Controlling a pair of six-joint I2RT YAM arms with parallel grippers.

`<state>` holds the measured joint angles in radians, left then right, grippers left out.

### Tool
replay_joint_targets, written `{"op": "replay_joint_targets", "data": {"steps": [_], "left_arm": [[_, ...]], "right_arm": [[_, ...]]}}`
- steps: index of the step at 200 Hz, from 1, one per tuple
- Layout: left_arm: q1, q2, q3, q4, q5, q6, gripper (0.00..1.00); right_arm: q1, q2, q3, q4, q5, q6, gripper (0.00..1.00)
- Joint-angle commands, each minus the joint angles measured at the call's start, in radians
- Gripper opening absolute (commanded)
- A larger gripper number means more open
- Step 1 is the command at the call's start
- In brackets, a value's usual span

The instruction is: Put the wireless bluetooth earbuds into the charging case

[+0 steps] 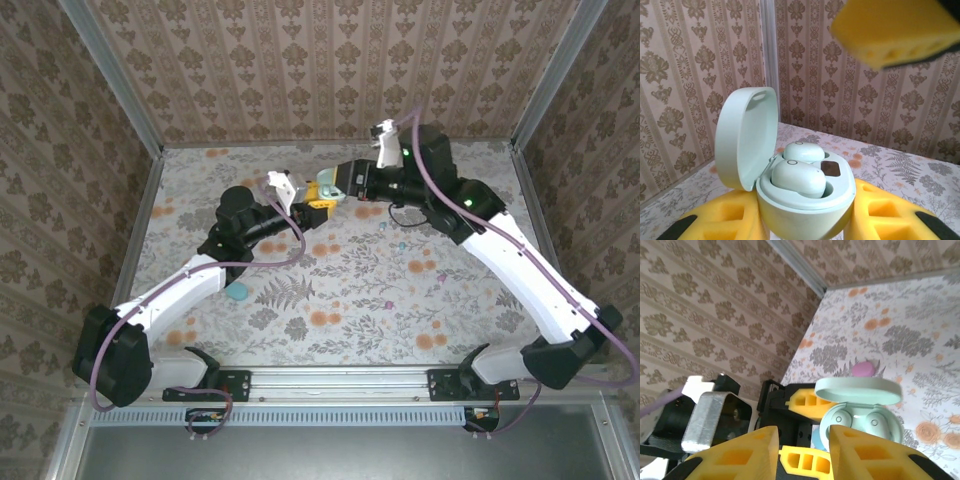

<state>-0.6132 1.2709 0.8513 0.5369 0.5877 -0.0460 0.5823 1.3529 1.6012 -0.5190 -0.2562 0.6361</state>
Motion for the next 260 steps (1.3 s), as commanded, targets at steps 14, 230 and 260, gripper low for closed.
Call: {"op": "replay_joint_targets", "data": {"steps": [14,230,260], "left_arm": [[-0.033,-0.002,0.061,-0.049,0.030,0.082,0.33],[-0.074,0.022,0.080,-0.003,-0.013,0.071,0.33],[-0.070,0.038,0.087,0.020,-0.006,0.053,0.33]], "right_arm": [[-0.100,-0.047,-0.030,0.016,0.036,0.057,0.35],[-0.151,0.058,-0.033,-0.120,-0.247,0.027,0.42],[-0.165,-0.009,-0.131,-0.022,-0.278,0.073,0.48]]}}
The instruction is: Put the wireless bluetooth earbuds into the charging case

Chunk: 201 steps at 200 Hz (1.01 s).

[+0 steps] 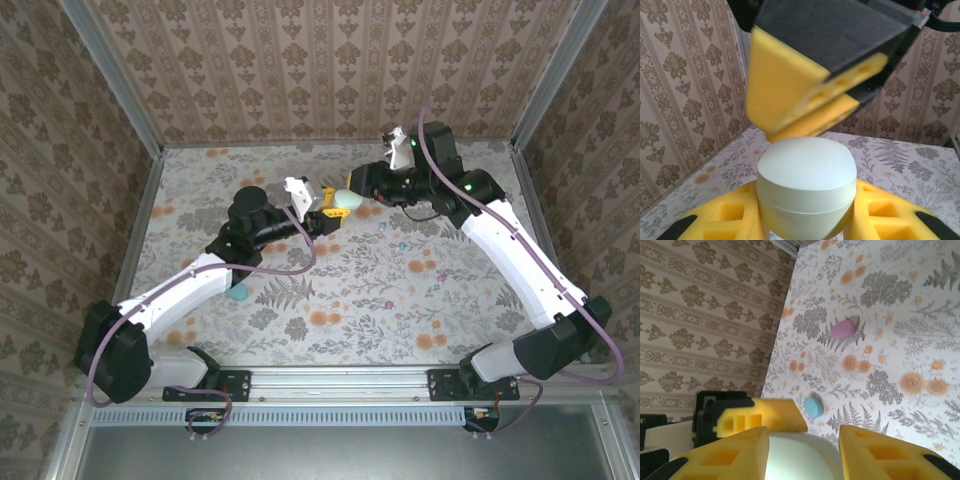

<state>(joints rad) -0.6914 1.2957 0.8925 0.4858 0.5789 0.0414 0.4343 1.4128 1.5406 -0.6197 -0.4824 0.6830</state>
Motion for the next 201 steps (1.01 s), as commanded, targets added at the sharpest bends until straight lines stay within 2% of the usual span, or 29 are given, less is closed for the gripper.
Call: {"op": "replay_joint_targets", "data": {"steps": [1,22,32,55,80,109,201], "left_arm": [[0.009,0.014,0.046,0.073,0.002,-0.035,0.33],[0.011,0.026,0.043,0.131,0.007,-0.075,0.33],[0.013,0.034,0.044,0.154,0.016,-0.096,0.33],[0.017,0.049,0.050,0.198,0.033,-0.134,0.33],[0.018,0.059,0.058,0.215,0.052,-0.157,0.33],[0.018,0.058,0.051,0.229,0.050,-0.166,0.33],[0.022,0.050,0.040,0.224,0.030,-0.157,0.33]], "right_arm": [[-0.018,-0.071,-0.075,0.095,-0.056,0.030,0.48],[-0.060,-0.119,-0.196,0.310,-0.173,0.157,0.53],[-0.077,-0.137,-0.251,0.406,-0.217,0.212,0.59],[-0.103,-0.146,-0.315,0.533,-0.294,0.310,0.67],[-0.109,-0.117,-0.338,0.618,-0.343,0.380,0.68],[-0.107,-0.074,-0.378,0.798,-0.401,0.508,0.64],[-0.101,-0.043,-0.390,0.814,-0.480,0.555,0.55]]}}
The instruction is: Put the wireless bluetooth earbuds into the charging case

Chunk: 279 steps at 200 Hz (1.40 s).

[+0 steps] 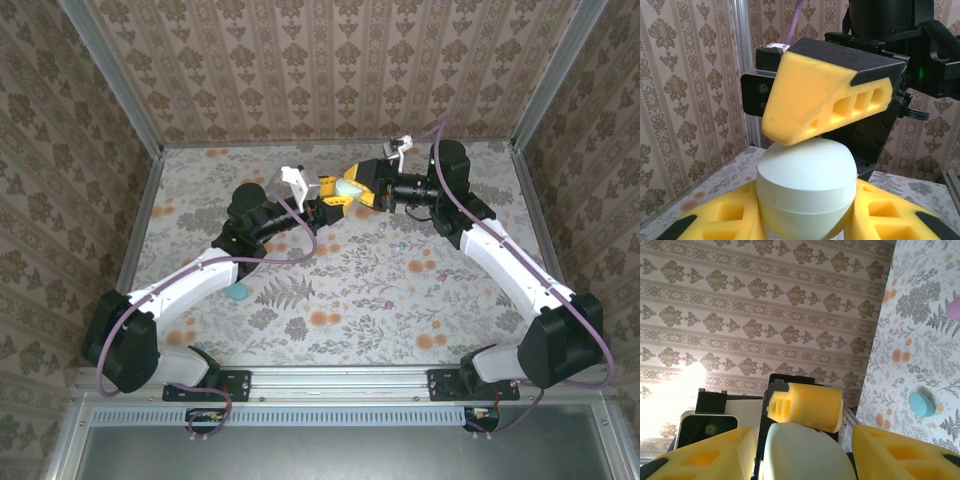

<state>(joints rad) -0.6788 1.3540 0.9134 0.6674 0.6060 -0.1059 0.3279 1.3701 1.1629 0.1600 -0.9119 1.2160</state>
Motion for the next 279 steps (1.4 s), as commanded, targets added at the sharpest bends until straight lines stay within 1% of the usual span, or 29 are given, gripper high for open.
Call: {"op": "replay_joint_targets", "data": {"steps": [1,27,60,81,91,115,125,134,161,175,189,195,198,201,210,227,252,279], "left_arm": [[0.010,-0.009,0.018,0.043,0.002,-0.009,0.33],[0.010,-0.015,0.016,0.032,-0.001,-0.001,0.34],[0.011,-0.019,0.019,0.015,-0.003,0.012,0.34],[0.012,-0.019,0.022,0.000,-0.004,0.021,0.34],[0.012,-0.020,0.023,-0.008,-0.010,0.026,0.34],[0.012,-0.025,0.017,-0.023,-0.034,0.034,0.36],[0.012,-0.026,0.015,-0.035,-0.036,0.042,0.37],[0.012,-0.028,0.016,-0.049,-0.041,0.044,0.41],[0.015,-0.032,-0.011,-0.061,-0.086,0.050,0.62],[0.019,-0.044,-0.037,-0.068,-0.107,0.047,0.67],[0.025,-0.067,-0.063,-0.081,-0.135,0.044,0.70],[0.027,-0.079,-0.077,-0.090,-0.146,0.046,0.71],[0.029,-0.085,-0.082,-0.095,-0.152,0.047,0.76],[0.030,-0.092,-0.088,-0.101,-0.157,0.047,0.78],[0.035,-0.113,-0.107,-0.114,-0.175,0.050,0.78],[0.044,-0.161,-0.132,-0.140,-0.216,0.055,0.80],[0.055,-0.233,-0.140,-0.213,-0.281,0.077,0.81],[0.071,-0.297,-0.148,-0.285,-0.342,0.084,0.81]], "right_arm": [[0.005,0.000,-0.012,0.033,-0.052,0.021,0.55],[0.004,-0.010,-0.014,0.012,-0.054,0.006,0.55],[0.001,-0.022,-0.019,-0.029,-0.029,-0.022,0.48],[-0.002,-0.024,-0.029,-0.029,-0.019,-0.023,0.41],[-0.001,-0.024,-0.032,-0.028,-0.015,-0.023,0.36],[-0.002,-0.023,-0.036,-0.027,-0.005,-0.022,0.27],[-0.002,-0.025,-0.042,-0.024,0.009,-0.021,0.27],[-0.001,-0.028,-0.050,-0.018,0.032,-0.021,0.25],[-0.002,-0.046,-0.105,0.038,0.156,-0.020,0.22],[0.001,-0.048,-0.137,0.074,0.236,-0.031,0.22],[0.001,-0.034,-0.161,0.078,0.326,-0.055,0.23],[0.002,-0.022,-0.169,0.076,0.362,-0.073,0.23],[0.001,-0.013,-0.172,0.074,0.379,-0.080,0.23],[0.001,-0.005,-0.175,0.070,0.398,-0.087,0.23],[0.002,0.015,-0.180,0.055,0.454,-0.102,0.22],[0.003,0.148,-0.179,0.051,0.526,-0.109,0.22],[0.003,0.340,-0.143,0.071,0.548,-0.111,0.22],[0.003,0.516,-0.057,0.094,0.519,-0.134,0.22]]}}
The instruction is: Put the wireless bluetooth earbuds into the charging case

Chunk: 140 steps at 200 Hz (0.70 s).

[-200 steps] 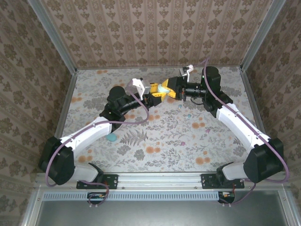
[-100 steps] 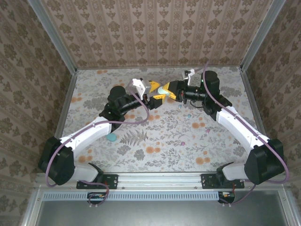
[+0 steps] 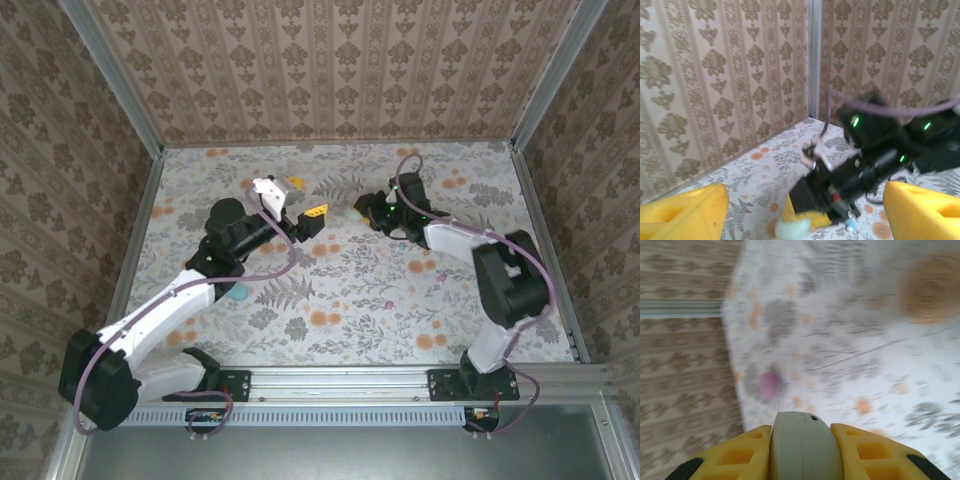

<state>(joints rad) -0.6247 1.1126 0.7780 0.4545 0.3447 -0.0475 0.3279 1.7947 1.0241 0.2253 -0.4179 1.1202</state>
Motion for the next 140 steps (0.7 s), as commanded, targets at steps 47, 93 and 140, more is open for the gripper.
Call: {"op": "replay_joint_targets", "data": {"steps": [47,93,140], "left_arm": [[0.034,-0.103,-0.027,-0.111,-0.130,0.020,0.81],[0.036,-0.103,-0.020,-0.124,-0.140,0.026,0.81],[0.038,-0.090,-0.011,-0.128,-0.145,0.024,0.81]], "right_arm": [[0.005,0.278,0.263,-0.091,-0.008,-0.115,0.24],[0.005,0.362,0.375,-0.196,-0.001,-0.179,0.26],[0.003,0.396,0.426,-0.269,-0.010,-0.222,0.31]]}}
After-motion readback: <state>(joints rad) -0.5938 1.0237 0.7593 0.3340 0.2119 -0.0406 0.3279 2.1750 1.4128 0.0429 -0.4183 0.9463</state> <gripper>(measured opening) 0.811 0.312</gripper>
